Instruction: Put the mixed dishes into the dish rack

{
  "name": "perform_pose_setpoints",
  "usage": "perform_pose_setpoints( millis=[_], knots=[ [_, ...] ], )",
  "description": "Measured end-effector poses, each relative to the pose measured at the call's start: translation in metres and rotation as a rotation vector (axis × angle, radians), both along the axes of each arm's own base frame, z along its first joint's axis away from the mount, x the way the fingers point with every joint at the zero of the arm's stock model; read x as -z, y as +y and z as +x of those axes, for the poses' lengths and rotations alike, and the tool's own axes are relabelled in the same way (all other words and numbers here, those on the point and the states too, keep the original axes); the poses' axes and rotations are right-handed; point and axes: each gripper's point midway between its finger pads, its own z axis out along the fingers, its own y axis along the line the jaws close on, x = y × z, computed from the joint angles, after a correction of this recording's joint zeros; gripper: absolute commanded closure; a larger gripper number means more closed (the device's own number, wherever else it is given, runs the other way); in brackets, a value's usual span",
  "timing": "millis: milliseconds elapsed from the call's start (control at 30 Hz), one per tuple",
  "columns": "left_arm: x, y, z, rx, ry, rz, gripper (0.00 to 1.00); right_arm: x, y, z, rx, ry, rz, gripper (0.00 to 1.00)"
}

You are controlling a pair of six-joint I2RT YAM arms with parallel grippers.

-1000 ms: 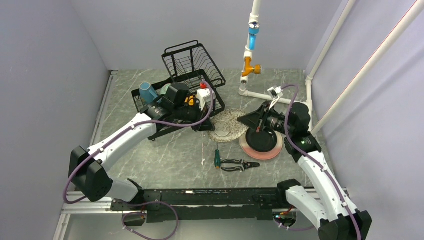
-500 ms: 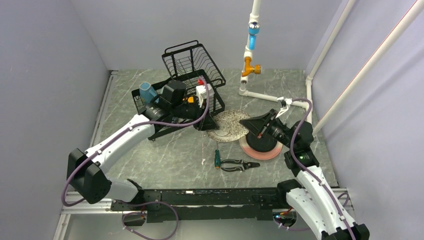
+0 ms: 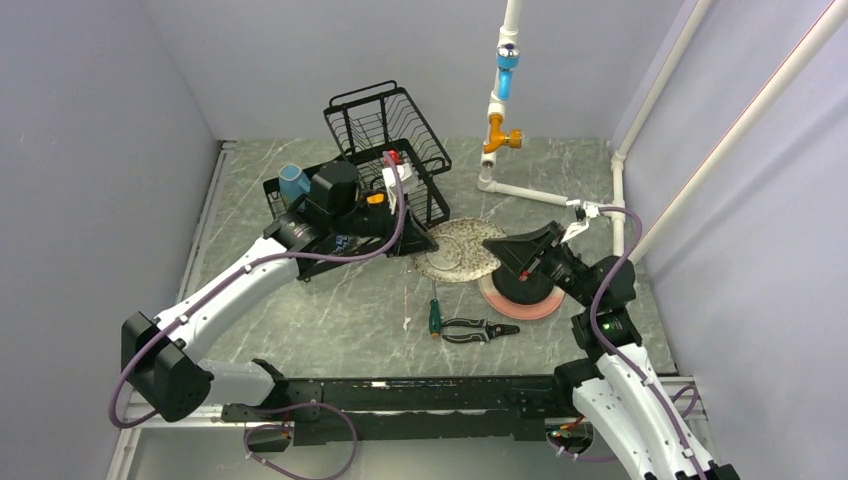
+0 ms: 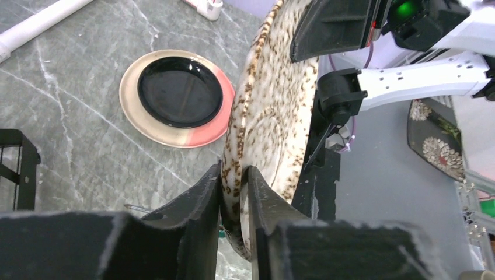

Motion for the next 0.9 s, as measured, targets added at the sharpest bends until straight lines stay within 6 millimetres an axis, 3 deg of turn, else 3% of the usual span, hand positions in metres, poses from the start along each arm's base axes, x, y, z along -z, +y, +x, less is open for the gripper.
perform_pose_setpoints(
  millis=[100, 367, 633, 900],
  knots=[
    [-0.004, 0.000, -0.002, 0.009, -0.002, -0.015, 0.85, -0.002, 0.000, -0.002, -0.002, -0.019, 0.007, 1.00],
    [-0.012, 0.003, -0.009, 0.019, -0.019, -0.047, 0.74, -0.007, 0.004, -0.008, -0.044, -0.066, 0.021, 1.00],
    [-0.020, 0.002, -0.011, 0.030, 0.006, -0.083, 0.80, -0.006, 0.008, -0.007, -0.083, -0.094, 0.073, 1.00],
    [-0.026, 0.002, -0.019, 0.068, 0.004, -0.112, 0.72, -0.009, 0.009, -0.013, -0.109, -0.134, 0.095, 1.00]
  ],
)
